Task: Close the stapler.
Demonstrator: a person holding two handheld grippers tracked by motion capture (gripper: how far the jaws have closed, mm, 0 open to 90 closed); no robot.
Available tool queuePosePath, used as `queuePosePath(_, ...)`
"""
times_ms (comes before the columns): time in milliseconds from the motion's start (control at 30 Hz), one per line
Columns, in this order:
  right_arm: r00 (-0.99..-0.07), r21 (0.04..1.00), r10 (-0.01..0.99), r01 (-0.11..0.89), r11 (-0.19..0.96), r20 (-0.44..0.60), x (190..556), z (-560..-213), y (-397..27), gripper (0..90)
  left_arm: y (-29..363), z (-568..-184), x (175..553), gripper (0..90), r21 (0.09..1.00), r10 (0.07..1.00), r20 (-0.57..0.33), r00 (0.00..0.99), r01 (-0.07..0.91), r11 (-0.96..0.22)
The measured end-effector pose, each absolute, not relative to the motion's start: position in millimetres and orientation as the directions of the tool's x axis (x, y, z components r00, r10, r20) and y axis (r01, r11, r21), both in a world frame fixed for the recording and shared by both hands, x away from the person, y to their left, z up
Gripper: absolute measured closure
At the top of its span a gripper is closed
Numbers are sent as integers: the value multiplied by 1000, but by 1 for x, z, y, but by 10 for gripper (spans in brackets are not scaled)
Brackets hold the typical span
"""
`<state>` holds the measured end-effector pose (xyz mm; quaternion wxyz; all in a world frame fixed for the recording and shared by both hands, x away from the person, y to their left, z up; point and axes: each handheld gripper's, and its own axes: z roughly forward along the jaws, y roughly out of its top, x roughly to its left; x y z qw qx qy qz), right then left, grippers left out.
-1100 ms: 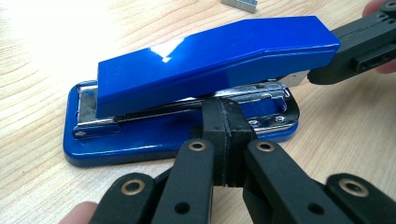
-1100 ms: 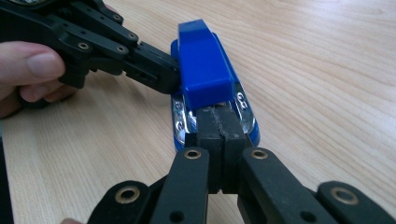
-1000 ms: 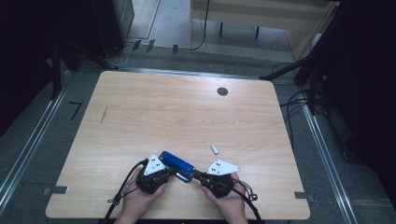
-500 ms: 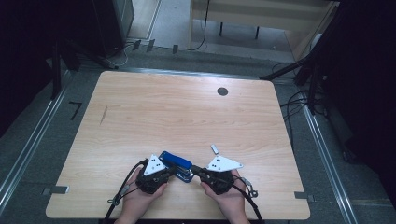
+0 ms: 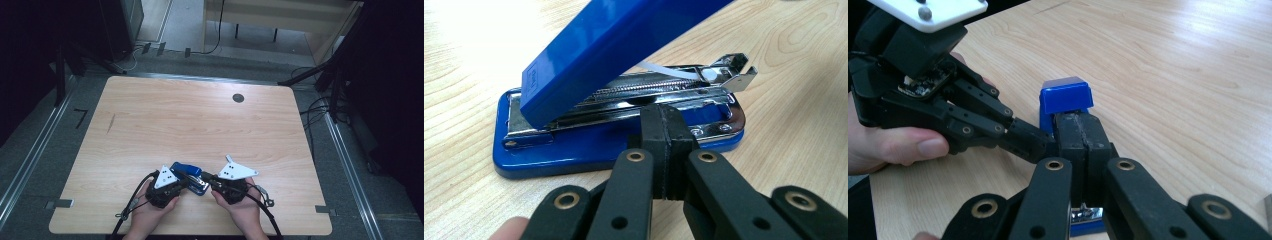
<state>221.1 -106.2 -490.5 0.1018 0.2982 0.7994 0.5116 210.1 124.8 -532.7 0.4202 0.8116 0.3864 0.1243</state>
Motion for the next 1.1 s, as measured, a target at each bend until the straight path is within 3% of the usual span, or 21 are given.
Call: queuePosePath(1100,-813,891,570,341,300,119,231,-470,-88,900,123,-533,209,900,780,734,-107,671,514,-356)
